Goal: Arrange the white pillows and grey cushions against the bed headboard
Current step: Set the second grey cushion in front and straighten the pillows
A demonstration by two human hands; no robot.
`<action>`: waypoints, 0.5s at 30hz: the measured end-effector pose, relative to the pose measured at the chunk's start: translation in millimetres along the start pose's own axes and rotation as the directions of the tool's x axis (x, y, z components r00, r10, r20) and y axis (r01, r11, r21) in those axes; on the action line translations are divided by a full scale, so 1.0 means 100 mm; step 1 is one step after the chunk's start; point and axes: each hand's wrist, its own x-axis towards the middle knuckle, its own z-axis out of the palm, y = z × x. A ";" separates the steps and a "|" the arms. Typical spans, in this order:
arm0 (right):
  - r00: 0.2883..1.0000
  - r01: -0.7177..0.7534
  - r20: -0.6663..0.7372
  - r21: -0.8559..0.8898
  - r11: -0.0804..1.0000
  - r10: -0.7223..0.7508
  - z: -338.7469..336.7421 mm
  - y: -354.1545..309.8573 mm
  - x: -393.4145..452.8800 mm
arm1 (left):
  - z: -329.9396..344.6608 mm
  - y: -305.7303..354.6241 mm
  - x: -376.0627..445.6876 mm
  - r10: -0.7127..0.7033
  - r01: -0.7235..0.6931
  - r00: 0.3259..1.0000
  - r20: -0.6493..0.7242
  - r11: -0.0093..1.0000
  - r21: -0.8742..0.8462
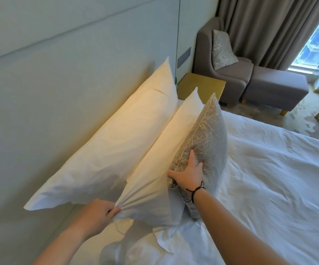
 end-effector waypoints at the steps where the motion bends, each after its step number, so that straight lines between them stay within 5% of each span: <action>1: 1.000 -0.003 0.001 -0.009 1.000 0.003 0.01 0.00 -0.02 | 0.01 -0.01 -0.02 0.000 0.000 1.000 0.016 1.000 0.009; 9: 0.999 0.000 0.033 0.001 1.000 0.000 -0.05 0.03 -0.03 | -0.18 -0.04 -0.10 -0.052 0.052 0.999 0.003 0.997 -0.058; 11: 0.999 0.001 0.043 -0.014 1.000 0.000 -0.09 0.03 -0.03 | -0.34 -0.10 -0.17 -0.070 0.049 0.978 -0.195 0.993 -0.108; 13: 0.999 0.001 0.045 -0.016 1.000 0.000 -0.09 0.02 -0.04 | -0.54 -0.20 -0.22 -0.065 0.047 0.867 -0.493 0.998 -0.050; 15: 0.999 -0.005 0.045 -0.009 1.000 0.006 -0.10 0.01 -0.06 | -0.73 -0.34 -0.23 -0.120 0.161 0.779 -0.616 0.987 0.012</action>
